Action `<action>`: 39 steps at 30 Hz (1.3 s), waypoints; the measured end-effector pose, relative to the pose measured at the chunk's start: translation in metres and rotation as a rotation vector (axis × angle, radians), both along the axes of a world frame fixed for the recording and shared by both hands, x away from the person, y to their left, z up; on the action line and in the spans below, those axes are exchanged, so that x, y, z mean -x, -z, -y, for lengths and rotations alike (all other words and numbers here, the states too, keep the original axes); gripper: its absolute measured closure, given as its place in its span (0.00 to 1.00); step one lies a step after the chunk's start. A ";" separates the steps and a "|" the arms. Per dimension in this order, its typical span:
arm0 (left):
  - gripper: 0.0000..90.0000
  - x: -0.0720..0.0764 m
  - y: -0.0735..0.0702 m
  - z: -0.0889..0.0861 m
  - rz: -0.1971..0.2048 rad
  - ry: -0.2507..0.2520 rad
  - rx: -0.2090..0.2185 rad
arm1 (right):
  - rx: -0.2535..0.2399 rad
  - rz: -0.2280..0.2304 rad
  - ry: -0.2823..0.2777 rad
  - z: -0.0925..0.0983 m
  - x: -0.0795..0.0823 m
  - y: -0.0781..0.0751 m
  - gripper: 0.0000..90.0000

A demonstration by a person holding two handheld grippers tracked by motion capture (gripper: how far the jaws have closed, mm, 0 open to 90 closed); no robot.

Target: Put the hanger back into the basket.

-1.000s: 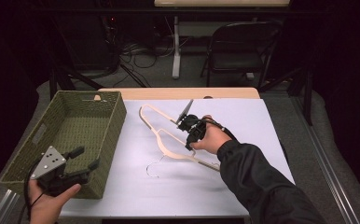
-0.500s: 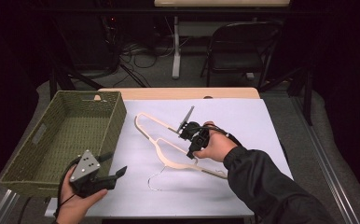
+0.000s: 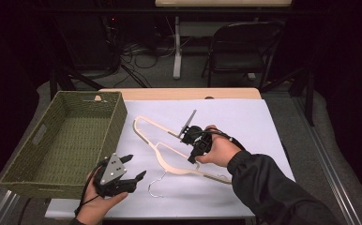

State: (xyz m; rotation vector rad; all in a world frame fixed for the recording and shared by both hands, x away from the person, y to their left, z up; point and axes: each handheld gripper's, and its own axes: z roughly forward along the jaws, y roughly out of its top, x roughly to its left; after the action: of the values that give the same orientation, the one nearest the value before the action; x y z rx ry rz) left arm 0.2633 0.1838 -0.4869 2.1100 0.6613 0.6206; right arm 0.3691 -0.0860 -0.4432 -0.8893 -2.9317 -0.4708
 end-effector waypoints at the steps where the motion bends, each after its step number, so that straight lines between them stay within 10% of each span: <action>1: 0.35 -0.001 0.002 0.003 0.005 0.003 -0.006 | -0.001 -0.002 0.000 0.001 0.001 -0.001 0.96; 14: 0.33 -0.014 0.016 0.038 0.199 0.085 -0.148 | -0.009 -0.028 -0.028 0.009 0.014 -0.001 0.95; 39: 0.40 -0.028 0.032 0.059 0.226 0.237 -0.268 | -0.004 -0.059 -0.070 0.006 0.020 0.006 0.95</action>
State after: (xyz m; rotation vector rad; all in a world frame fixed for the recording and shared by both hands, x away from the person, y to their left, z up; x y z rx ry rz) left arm 0.2911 0.1252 -0.5190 2.2743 0.2062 0.8335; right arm 0.3490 -0.0921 -0.4494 -0.7828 -2.8956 -0.4389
